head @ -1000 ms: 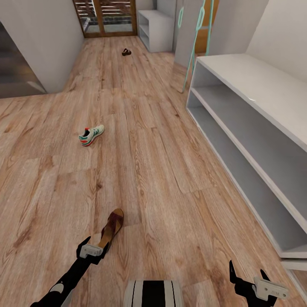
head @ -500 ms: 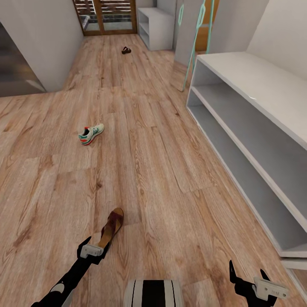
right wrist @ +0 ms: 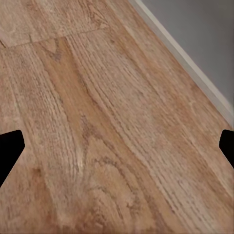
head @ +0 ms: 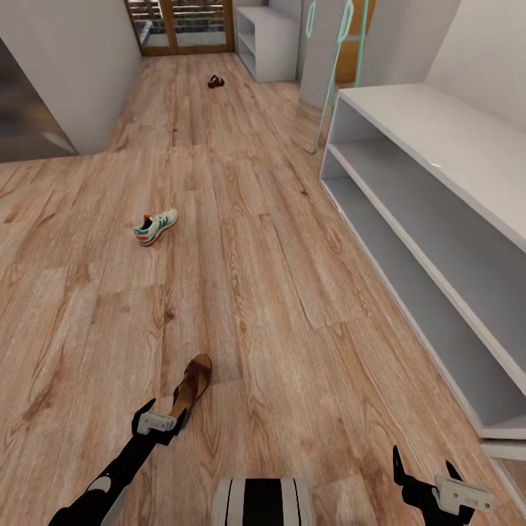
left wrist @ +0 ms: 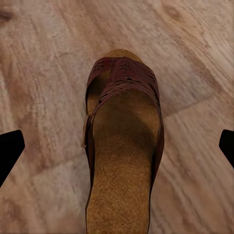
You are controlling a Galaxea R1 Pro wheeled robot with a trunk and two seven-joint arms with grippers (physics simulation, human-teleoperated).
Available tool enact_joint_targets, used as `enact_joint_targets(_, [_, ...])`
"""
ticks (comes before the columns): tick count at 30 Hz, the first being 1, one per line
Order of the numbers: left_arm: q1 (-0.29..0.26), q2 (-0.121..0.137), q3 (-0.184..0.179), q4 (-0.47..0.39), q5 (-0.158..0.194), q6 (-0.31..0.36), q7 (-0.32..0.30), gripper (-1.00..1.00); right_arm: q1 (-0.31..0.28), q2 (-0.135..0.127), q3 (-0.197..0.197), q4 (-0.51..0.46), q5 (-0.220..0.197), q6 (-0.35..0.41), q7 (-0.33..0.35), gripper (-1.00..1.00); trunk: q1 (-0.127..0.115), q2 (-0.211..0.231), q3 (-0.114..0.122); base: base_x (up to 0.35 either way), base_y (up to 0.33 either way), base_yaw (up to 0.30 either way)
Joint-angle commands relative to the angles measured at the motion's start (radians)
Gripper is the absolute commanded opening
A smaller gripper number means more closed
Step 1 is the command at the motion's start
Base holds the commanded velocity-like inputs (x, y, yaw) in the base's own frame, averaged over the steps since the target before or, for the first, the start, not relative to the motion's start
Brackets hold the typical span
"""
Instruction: Pick up the two gym shoes and the two sandals from the corridor floor and place them onto the hallstand (shoe rack) in the corridor, making sure they are on the rack and not on the floor. Arrange them so the two gym shoes are next to each other and the two sandals are next to each other.
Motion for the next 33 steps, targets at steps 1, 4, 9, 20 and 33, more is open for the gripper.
enact_joint_targets(1, [0.0, 0.0, 0.0, 0.0, 0.0, 0.0, 0.0, 1.0, 0.0, 0.0, 0.0, 0.0, 0.0, 0.0, 0.0, 1.0, 0.0, 0.0, -0.001, 0.0, 0.0, 0.0])
enact_joint_targets(4, [-0.01, 0.001, 0.0, 0.01, 0.0, 0.0, 0.0, 1.0, 0.0, 0.0, 0.0, 0.0, 0.0, 0.0, 0.0, 1.0, 0.0, 0.0, -0.005, 0.0, 0.0, 0.0])
enact_joint_targets(9, [-0.023, 0.002, 0.001, 0.023, 0.001, 0.0, 0.0, 1.0, -0.001, -0.001, -0.001, 0.0, 0.0, 0.0, -0.001, 1.0, 0.0, 0.0, -0.012, 0.0, 0.0, 0.0])
enact_joint_targets(20, [-0.049, 0.004, 0.002, 0.038, 0.001, 0.001, 0.001, 1.0, -0.001, 0.0, -0.001, 0.0, -0.001, 0.0, -0.001, 1.0, 0.0, 0.0, -0.027, 0.0, 0.0, 0.0])
enact_joint_targets(33, [-0.065, 0.001, 0.003, 0.053, 0.001, 0.001, 0.001, 1.0, -0.001, 0.0, -0.001, 0.0, -0.001, 0.0, -0.001, 1.0, 0.0, 0.0, -0.034, 0.0, 0.0, 0.0])
